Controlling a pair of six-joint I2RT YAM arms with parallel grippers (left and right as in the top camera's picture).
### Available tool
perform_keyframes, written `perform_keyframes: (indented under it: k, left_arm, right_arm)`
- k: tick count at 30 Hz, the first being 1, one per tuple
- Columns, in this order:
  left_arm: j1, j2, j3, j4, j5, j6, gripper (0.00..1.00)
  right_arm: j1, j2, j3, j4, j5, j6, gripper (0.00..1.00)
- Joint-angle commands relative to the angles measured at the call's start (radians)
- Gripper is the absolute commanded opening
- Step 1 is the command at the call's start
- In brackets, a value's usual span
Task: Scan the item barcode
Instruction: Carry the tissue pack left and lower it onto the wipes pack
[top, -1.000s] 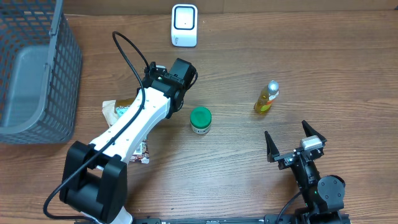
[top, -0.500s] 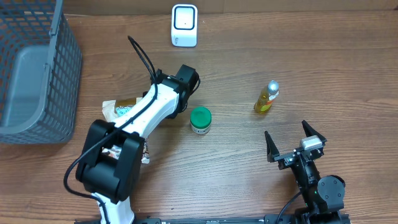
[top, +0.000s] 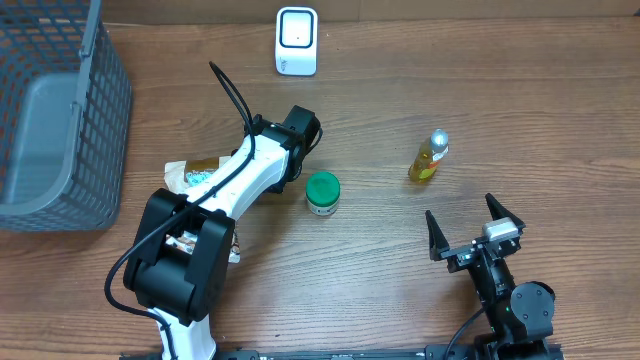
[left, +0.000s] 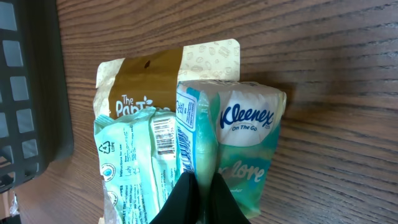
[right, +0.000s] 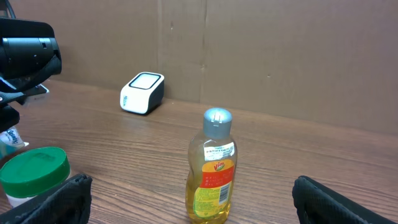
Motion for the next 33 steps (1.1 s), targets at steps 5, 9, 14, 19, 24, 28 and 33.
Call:
perform_keyframes:
  k: [5,9,14,19,24,28,33]
  left_arm:
    - [-0.008,0.009,0.000,0.009,0.018,0.015,0.04]
    - [-0.008,0.009,0.000,0.015,0.036,0.014,0.05]
    - [-0.008,0.009,0.000,0.015,0.035,0.014,0.05]
    - [-0.007,0.009,0.000,0.015,0.035,0.014,0.05]
    - [-0.008,0.009,0.000,0.019,0.036,0.014,0.05]
    - [-0.008,0.009,0.000,0.019,0.036,0.014,0.05]
    - [-0.008,0.009,0.000,0.023,0.036,0.014,0.05]
  right_arm:
    - [-0.003,-0.010,-0.011,0.003,0.006,0.002,1.00]
    - [-0.003,-0.010,-0.011,0.003,0.006,0.002,1.00]
    - [-0.003,-0.010,-0.011,0.003,0.006,0.002,1.00]
    - [-0.003,-0.010,-0.011,0.003,0.006,0.002,1.00]
    - [-0.003,-0.010,-0.011,0.003,0.006,0.002,1.00]
    - [-0.003,-0.010,-0.011,0.003,0.006,0.002,1.00]
    - [-0.003,-0.010,-0.011,0.003,0.006,0.002,1.00]
